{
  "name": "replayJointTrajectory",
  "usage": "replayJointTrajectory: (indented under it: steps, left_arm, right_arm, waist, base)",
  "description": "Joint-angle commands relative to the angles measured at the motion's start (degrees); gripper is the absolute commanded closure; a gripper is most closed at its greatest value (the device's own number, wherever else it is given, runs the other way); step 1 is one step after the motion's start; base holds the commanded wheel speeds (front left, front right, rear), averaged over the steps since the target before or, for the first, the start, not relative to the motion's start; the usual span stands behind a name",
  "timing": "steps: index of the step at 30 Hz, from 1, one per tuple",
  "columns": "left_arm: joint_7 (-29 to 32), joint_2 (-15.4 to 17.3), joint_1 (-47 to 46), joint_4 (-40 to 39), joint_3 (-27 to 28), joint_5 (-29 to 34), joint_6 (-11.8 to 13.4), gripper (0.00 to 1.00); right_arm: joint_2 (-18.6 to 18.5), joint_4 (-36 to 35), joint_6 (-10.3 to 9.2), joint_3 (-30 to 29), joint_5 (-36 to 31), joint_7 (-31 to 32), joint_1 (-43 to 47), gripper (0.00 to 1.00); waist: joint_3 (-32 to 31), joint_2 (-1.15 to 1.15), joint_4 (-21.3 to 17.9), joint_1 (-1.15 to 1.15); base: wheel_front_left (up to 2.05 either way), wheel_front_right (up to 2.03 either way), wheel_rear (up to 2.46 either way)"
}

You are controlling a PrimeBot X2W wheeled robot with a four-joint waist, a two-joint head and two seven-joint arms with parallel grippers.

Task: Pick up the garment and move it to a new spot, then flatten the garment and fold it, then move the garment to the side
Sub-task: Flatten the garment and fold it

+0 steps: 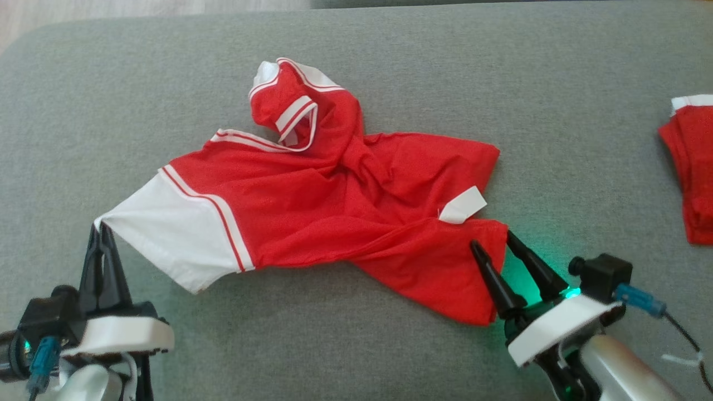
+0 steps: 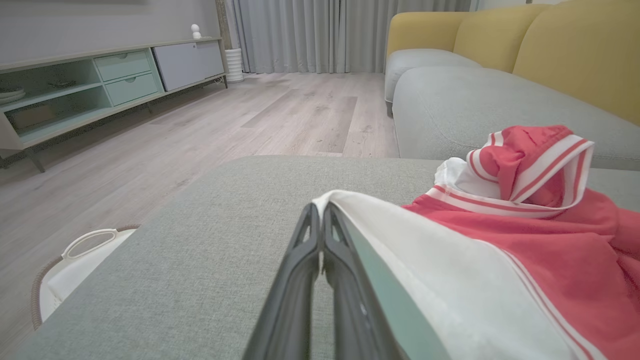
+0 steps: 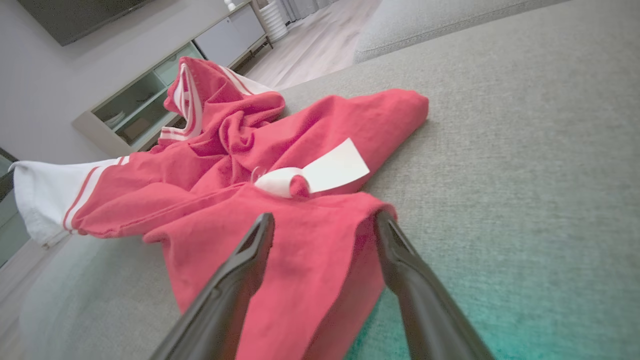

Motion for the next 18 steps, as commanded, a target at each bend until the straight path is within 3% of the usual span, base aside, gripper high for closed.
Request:
replayJointTrajectory:
  steps: [1,14,15,17,18]
  left_arm:
    - [0.12,1.45,-3.06,-1.09,2.17,0.55,-0.32,1.0]
    - [0.37,0.96,-4.53,0.17,0.76,0.44,-1.1,1.0]
    - [0.36,0.95,-4.63,0.3,0.73,0.4,-1.16,1.0]
    - [0.32,0.92,-4.76,0.53,0.7,0.3,-1.25,1.0]
    - [0.29,0.91,-4.8,0.61,0.7,0.25,-1.27,1.0]
  right_arm:
    - [-1.32,-0.74,-0.05,1.44,2.21,0.33,-1.48,0.0]
    - [-4.76,1.63,-0.05,6.6,15.72,2.02,-5.89,0.0]
    - [-4.99,1.53,-0.05,6.77,16.63,2.03,-5.98,0.03]
    - [-5.58,1.29,-0.05,7.35,18.0,2.13,-6.22,0.2]
    - [-5.87,1.22,-0.05,7.71,18.52,2.25,-6.38,0.36]
  waist:
    - [-0.03,0.0,0.4,0.0]
    - [0.01,0.0,1.93,0.0]
    - [0.04,0.0,1.95,0.0]
    - [0.13,0.0,1.97,0.0]
    - [0.22,0.0,1.95,0.0]
  base:
    - [0.0,0.0,0.0]
    - [0.0,0.0,0.0]
    - [0.0,0.0,0.0]
    - [0.0,0.0,0.0]
    - [0.0,0.0,0.0]
